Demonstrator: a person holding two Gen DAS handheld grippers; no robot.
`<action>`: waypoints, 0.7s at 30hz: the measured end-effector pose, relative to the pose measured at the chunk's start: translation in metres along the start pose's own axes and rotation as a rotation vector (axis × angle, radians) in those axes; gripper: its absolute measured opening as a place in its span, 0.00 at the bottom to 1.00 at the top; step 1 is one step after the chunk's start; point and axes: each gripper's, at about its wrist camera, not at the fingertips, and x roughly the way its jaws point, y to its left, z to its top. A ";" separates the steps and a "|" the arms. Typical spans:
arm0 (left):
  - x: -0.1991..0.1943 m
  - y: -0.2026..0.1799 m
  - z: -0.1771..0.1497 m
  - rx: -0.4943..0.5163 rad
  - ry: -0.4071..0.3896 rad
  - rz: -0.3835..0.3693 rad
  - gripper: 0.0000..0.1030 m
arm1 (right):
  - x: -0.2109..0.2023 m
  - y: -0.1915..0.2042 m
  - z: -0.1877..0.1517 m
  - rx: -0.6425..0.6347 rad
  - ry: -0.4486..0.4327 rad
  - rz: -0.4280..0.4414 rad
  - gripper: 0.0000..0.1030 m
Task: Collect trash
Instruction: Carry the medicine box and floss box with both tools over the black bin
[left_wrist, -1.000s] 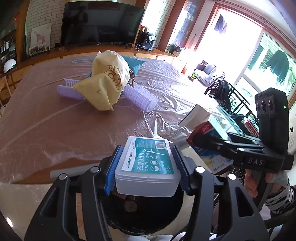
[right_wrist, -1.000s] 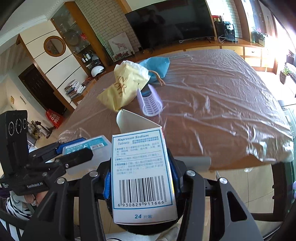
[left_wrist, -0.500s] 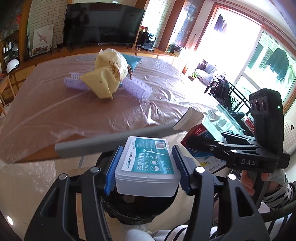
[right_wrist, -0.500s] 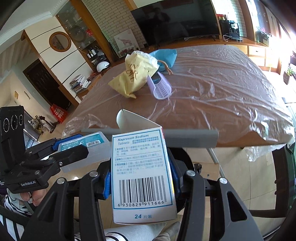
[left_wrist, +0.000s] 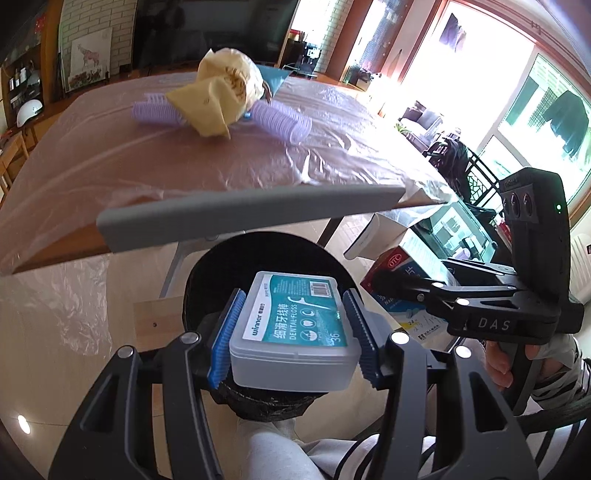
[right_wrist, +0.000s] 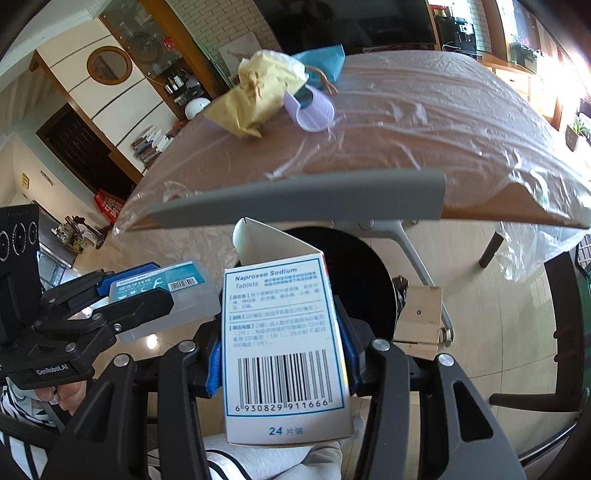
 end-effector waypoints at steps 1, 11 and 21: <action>0.001 0.000 -0.002 0.000 0.004 0.001 0.54 | 0.002 0.000 -0.002 0.000 0.007 -0.002 0.46; 0.011 -0.004 -0.015 -0.002 0.037 0.010 0.54 | 0.014 0.000 -0.016 -0.006 0.048 -0.009 0.46; 0.026 -0.002 -0.026 -0.010 0.075 0.027 0.54 | 0.025 -0.001 -0.023 -0.006 0.060 -0.022 0.46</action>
